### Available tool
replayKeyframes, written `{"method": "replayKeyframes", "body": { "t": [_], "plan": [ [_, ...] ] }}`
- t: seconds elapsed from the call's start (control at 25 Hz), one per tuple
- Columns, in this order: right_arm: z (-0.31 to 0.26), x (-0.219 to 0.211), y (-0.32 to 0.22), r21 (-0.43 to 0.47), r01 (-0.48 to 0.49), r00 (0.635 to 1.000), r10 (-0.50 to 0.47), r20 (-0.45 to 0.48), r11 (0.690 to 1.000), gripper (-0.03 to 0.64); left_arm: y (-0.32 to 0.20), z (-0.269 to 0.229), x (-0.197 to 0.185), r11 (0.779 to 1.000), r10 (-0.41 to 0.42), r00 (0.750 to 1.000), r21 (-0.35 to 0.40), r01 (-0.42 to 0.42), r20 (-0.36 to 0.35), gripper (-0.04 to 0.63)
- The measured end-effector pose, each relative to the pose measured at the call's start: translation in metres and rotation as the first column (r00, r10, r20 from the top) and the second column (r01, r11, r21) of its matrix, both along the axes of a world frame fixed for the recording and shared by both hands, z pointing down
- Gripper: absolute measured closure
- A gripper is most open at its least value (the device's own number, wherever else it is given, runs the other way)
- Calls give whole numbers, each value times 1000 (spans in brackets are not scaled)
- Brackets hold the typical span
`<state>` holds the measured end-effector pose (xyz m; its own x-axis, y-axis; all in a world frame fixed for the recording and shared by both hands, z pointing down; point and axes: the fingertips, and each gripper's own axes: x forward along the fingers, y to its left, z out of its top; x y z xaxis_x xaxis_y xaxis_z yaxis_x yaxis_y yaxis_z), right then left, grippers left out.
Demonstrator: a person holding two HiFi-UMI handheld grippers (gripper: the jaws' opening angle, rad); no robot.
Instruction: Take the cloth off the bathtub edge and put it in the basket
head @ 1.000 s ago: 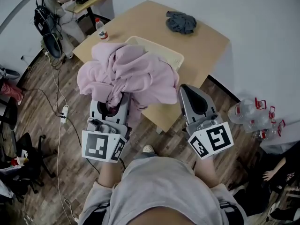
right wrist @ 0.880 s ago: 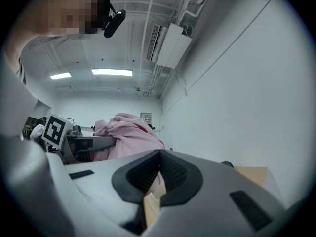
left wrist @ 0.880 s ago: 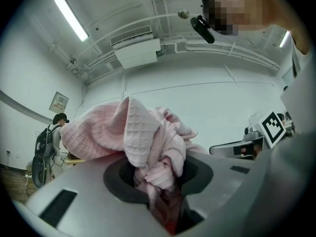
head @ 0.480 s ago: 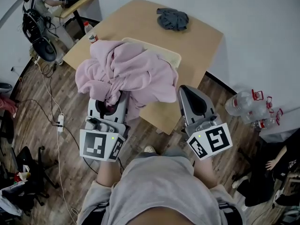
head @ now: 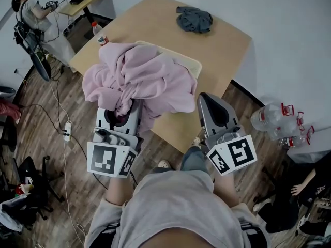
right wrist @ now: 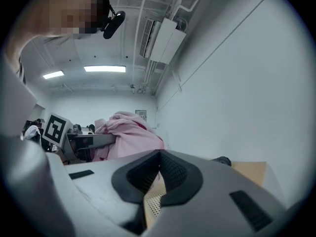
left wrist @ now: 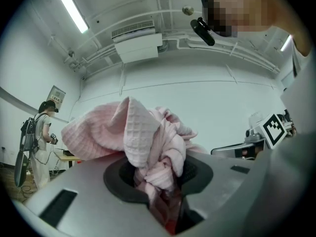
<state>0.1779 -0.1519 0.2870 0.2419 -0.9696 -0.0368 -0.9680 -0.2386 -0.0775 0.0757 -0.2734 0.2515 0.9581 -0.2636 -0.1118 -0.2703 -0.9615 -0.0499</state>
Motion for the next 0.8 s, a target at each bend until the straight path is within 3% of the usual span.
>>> {"method": "replayKeyframes", "body": {
  "t": [0.36,0.8],
  "plan": [
    [-4,54,-27,4,134,991,-134,-5,991,609,-10,-1,40,992,-128,992,2,128,-1,463],
    [2,118,-69,-5,300,954,-300,7,954,609,-27,12,89,958,-284,959,-22,284,20,463]
  ]
}}
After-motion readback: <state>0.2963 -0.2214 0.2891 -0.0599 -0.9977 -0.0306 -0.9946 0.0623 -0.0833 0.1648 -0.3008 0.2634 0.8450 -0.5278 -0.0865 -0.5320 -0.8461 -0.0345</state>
